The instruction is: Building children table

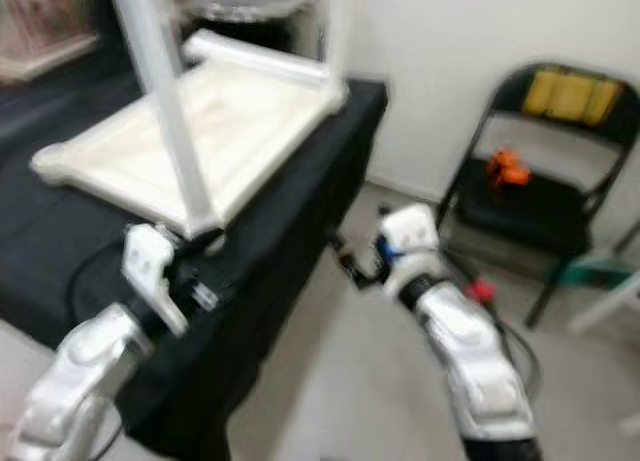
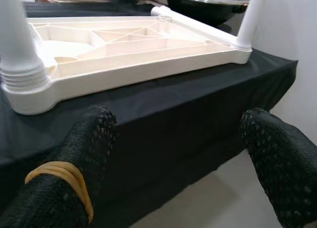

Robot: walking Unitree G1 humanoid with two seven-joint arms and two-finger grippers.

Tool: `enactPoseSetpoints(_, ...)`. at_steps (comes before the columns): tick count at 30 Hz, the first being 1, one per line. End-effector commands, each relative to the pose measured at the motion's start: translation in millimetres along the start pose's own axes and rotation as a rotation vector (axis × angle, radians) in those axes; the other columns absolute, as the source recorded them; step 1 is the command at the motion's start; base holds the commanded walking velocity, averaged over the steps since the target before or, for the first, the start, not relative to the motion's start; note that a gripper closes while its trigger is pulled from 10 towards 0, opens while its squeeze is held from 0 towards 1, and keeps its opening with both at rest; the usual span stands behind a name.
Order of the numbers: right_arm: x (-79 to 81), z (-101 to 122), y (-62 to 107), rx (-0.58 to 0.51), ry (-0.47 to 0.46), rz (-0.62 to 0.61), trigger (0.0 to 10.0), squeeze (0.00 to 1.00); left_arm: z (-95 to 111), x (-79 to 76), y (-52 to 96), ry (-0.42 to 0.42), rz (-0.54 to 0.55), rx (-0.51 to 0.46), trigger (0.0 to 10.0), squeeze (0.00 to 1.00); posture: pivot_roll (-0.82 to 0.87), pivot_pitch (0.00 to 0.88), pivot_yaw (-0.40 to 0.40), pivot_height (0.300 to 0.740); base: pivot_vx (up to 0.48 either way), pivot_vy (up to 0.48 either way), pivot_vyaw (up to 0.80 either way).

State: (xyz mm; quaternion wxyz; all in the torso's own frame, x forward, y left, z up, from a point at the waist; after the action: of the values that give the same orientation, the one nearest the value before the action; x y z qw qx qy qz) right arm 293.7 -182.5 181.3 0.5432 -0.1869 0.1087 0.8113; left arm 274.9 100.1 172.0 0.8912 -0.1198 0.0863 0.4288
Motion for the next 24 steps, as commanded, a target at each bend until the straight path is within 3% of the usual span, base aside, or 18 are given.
enactPoseSetpoints(1,3.2,-2,-1.2,-0.003,-0.020,0.022,10.0,0.00,-7,6.0,3.5,0.005,0.043,0.030,10.0,0.00,-0.05,0.131,-0.008,0.740,0.000,0.000,0.71)
enactPoseSetpoints(4,4.5,0,-3.1,-0.011,-0.016,0.036,10.0,0.00,-9,11.8,5.6,-0.026,0.078,0.050,10.0,0.00,-0.05,0.136,-0.007,0.740,0.000,0.000,0.72)
enactPoseSetpoints(8,7.1,2,-4.4,-0.025,-0.016,0.067,10.0,0.00,-8,15.1,8.0,0.019,0.112,0.025,10.0,0.00,-0.05,0.127,-0.001,0.740,0.000,0.000,0.74)
enactPoseSetpoints(14,4.4,6,-4.6,-0.048,-0.006,0.120,10.0,0.00,-11,15.6,9.0,0.015,0.143,0.042,10.0,0.00,-0.05,0.122,-0.003,0.740,0.000,0.000,0.73)
enactPoseSetpoints(17,-8.2,9,-5.0,-0.057,0.022,0.149,10.0,0.00,-9,22.7,11.0,0.011,0.197,0.025,10.0,0.00,-0.04,0.121,-0.007,0.740,0.000,0.000,0.74)
enactPoseSetpoints(24,-10.8,8,-1.2,-0.061,0.022,0.186,10.0,0.00,-7,27.6,14.1,-0.002,0.225,0.019,10.0,0.00,-0.04,0.122,-0.009,0.740,0.000,0.000,0.73)
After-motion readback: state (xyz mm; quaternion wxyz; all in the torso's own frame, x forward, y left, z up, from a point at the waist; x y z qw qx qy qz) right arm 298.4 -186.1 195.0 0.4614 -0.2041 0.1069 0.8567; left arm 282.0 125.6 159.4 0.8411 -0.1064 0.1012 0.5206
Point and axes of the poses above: a point about 5 cm out from each wrist's last joint towards the gripper, its own y axis pointing back from the gripper into the wrist, its own z axis along the axis of the wrist's last joint, x = y × z, the point moved 2 cm from there along -y, pointing out of the wrist towards the gripper, and after that the axes turned 13 degrees about y, right-handed, at the moved point
